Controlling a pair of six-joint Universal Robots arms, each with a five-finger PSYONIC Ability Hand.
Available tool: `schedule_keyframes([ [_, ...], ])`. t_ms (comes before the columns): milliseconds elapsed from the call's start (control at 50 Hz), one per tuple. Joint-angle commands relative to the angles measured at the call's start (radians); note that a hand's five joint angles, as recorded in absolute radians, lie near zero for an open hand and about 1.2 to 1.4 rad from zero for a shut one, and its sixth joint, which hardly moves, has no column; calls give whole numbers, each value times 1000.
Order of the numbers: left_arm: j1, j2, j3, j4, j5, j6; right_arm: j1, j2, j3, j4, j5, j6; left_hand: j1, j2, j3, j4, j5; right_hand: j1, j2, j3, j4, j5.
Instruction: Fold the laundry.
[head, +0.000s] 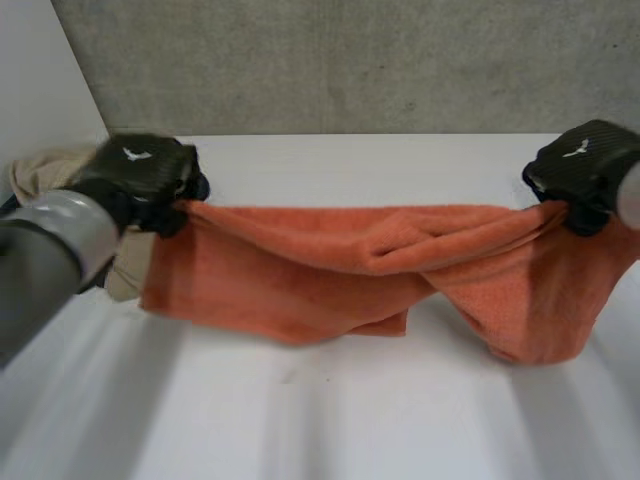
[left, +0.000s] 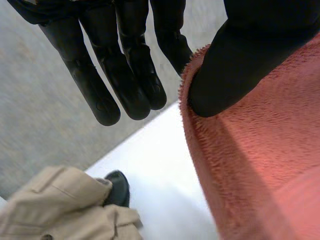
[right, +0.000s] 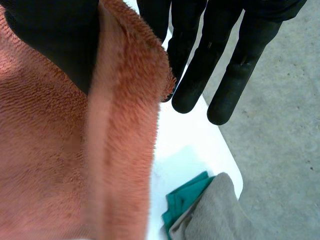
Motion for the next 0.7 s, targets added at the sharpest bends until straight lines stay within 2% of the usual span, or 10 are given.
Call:
schedule_keyframes([
  [20,-6,-237,285,228,-41,55,36,165,-194,-318,40,50,218,196,201,195,243,302,239,202,195,229],
  [40,-8,-234,310,266,-47,51,39,167,-208,-391,48,61,218,196,201,195,243,302,239,202,195,229],
  [60,-22,-231,353,402,-53,38,42,165,-215,-469,56,73,218,196,201,195,243,302,239,202,195,229],
  [120,-39,-211,355,591,-62,27,47,136,-155,-887,76,154,218,196,201,195,243,302,239,202,195,229],
  [140,-49,-177,343,681,-62,24,47,130,-139,-934,77,162,218,196,201,195,243,302,239,202,195,229],
  [180,-51,-148,320,714,-64,26,48,98,-81,-1031,73,180,218,196,201,195,243,302,239,202,195,229],
  [300,-43,-137,183,647,-67,24,44,69,-47,-900,67,185,218,196,201,195,243,302,239,202,195,229],
  [420,-40,-177,71,596,-69,23,44,200,-39,-702,35,190,218,196,201,195,243,302,239,202,195,229],
  [580,-56,-220,-117,570,-67,17,45,343,74,-585,7,184,218,196,201,195,243,302,239,202,195,229],
  [700,-89,-203,-219,572,-62,17,33,340,140,-560,5,203,218,196,201,195,243,283,220,183,176,210],
])
